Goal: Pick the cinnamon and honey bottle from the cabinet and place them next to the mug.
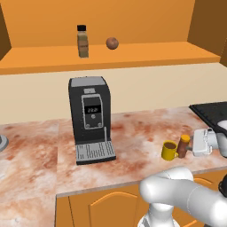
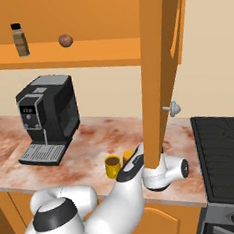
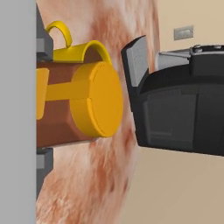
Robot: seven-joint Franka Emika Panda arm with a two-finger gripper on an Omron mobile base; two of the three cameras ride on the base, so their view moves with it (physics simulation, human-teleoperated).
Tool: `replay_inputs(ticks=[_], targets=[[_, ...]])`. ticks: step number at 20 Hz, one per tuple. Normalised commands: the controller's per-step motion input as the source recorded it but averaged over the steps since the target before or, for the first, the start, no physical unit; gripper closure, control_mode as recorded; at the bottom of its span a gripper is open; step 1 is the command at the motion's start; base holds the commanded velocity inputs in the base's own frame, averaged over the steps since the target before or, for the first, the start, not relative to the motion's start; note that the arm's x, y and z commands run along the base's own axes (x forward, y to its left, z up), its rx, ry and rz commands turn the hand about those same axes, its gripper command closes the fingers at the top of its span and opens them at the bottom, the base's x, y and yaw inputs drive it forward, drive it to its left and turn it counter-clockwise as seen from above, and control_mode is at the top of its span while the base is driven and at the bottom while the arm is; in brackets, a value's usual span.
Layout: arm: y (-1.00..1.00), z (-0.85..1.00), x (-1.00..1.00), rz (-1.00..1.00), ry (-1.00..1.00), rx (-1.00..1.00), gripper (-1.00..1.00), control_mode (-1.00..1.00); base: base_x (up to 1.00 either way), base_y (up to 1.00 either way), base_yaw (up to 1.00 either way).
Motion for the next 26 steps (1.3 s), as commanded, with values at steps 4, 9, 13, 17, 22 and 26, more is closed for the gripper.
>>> replay_inputs(ticks=[4,9,13,17,22,26], targets=[[0.0,0.0,0.0,0.0,0.0,0.0,-1.0,-1.0,0.0,0.0,0.0],[0.0,0.04,0.0,0.0,0.0,0.0,-1.0,-1.0,0.0,0.0,0.0],[0.0,0.14,0.0,0.0,0.0,0.0,-1.0,-1.0,0.0,0.0,0.0],[0.0,0.26,0.0,0.0,0.0,0.0,-1.0,-1.0,0.0,0.0,0.0],[0.0,0.37,-0.01,0.0,-0.03,0.0,-1.0,-1.0,0.0,0.0,0.0],[0.0,0.44,-0.08,0.0,-0.08,0.0,-1.0,-1.0,0.0,0.0,0.0]])
